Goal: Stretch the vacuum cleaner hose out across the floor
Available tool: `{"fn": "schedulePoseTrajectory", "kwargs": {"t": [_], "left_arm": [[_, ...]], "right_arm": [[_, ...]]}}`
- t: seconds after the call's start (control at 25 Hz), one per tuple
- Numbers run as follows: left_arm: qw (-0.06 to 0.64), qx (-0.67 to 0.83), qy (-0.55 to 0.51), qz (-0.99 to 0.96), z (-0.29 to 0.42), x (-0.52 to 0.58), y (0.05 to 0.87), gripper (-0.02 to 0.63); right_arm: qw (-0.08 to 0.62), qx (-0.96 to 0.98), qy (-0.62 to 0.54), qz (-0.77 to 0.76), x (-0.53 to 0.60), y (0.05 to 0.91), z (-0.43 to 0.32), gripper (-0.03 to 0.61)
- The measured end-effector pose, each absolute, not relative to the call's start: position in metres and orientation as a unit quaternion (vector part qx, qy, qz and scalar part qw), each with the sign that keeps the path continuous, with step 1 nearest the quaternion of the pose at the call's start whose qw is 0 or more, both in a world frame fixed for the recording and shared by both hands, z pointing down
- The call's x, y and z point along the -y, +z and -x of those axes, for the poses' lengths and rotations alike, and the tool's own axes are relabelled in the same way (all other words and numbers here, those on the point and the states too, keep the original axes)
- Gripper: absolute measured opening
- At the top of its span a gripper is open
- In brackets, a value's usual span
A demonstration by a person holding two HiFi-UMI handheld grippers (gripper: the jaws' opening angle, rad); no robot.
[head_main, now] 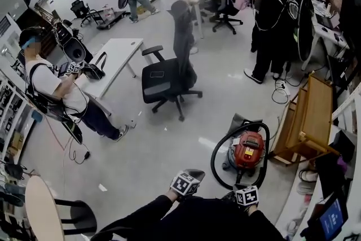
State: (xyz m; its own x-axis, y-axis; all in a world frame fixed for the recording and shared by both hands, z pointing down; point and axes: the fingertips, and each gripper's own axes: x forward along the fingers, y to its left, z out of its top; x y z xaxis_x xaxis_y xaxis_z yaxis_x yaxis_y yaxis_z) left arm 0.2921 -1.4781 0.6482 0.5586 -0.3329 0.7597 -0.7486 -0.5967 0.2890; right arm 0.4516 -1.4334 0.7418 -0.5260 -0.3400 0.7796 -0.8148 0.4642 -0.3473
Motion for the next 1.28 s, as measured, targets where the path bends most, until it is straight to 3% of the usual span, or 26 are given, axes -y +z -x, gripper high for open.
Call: {"fn": "schedulePoseTrajectory", "kwargs": {"t": [0.36,0.6,0.8,1.2,1.24,1.28], "left_arm": [[0.297,0.298,0.376,-0.825,-0.329,1.536,0.67,0.026],[0.301,0.245,0.389,-0.835,-0.352,1.63,0.708,0.026],[0.29,0.195,0.423,-0.836,-0.371,1.7,0.783,0.026],[0.272,0.222,0.4,-0.846,-0.423,1.831,0.95,0.028],[0.28,0.214,0.392,-0.85,-0.432,1.837,0.966,0.048],[0.291,0.205,0.386,-0.851,-0.441,1.841,0.984,0.165]], "right_arm": [[0.303,0.751,0.422,-0.407,1.461,0.777,-0.518,0.014],[0.183,0.713,0.42,-0.531,1.504,0.745,-0.552,0.014],[0.148,0.662,0.428,-0.597,1.514,0.749,-0.553,0.014],[0.115,0.629,0.481,-0.6,1.542,0.841,-0.517,0.014],[0.1,0.626,0.486,-0.602,1.543,0.846,-0.515,0.014],[0.083,0.622,0.491,-0.604,1.543,0.847,-0.514,0.014]]}}
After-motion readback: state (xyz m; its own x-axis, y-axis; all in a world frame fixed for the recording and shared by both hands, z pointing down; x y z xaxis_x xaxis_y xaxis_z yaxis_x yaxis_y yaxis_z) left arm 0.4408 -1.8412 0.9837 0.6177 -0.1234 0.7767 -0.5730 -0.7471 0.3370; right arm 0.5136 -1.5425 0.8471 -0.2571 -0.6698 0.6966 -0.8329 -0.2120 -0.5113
